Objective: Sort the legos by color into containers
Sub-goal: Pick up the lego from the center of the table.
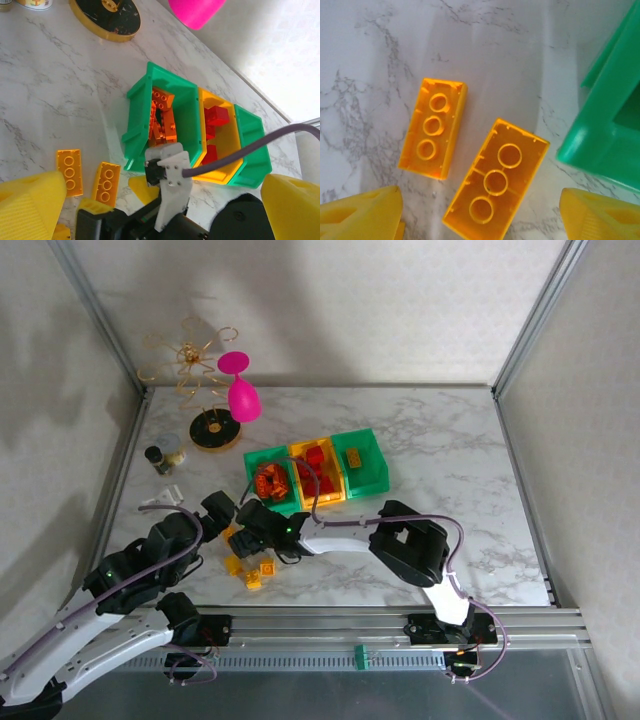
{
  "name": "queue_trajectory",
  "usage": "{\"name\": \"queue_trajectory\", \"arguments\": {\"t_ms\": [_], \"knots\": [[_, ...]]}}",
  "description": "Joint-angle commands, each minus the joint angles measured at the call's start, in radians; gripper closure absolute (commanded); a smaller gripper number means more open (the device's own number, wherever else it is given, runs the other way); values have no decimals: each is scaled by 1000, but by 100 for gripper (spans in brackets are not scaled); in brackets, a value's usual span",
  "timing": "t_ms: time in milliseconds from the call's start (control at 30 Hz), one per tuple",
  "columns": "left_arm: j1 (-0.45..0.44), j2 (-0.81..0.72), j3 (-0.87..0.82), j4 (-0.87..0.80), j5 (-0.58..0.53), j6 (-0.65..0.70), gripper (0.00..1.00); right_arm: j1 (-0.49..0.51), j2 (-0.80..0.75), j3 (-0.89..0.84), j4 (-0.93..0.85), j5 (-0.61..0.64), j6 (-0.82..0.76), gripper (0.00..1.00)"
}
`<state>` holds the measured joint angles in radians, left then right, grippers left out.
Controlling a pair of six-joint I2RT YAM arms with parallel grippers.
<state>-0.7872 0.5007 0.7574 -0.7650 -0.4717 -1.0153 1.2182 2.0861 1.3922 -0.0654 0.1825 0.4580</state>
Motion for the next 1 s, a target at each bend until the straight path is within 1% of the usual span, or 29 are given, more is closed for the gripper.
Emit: {"name": "queue_trajectory", "arguments": {"t_ms": [0, 200, 333, 433, 567, 667, 833, 967], "knots": [[11, -4, 13, -138, -65, -134, 0, 10, 42, 40, -51, 49, 27, 20], [11, 8, 0, -119, -56, -130, 0, 12, 45, 30, -96, 107, 49, 28], [11, 11, -1, -111, -54, -131, 0, 10, 23, 11, -148, 169, 49, 36], [11, 12, -10, -99, -54, -128, 0, 7, 13, -8, -123, 131, 28, 41], [11, 13, -14, -93, -53, -132, 0, 4, 47, 35, -125, 135, -9, 46], [11, 12, -12, -98, -50, -132, 0, 2, 49, 43, -97, 115, -48, 47], [11, 10, -14, -96, -53, -134, 0, -3, 60, 55, -102, 114, -79, 49], [10, 14, -23, -82, -47, -132, 0, -11, 60, 50, -97, 104, -88, 54]]}}
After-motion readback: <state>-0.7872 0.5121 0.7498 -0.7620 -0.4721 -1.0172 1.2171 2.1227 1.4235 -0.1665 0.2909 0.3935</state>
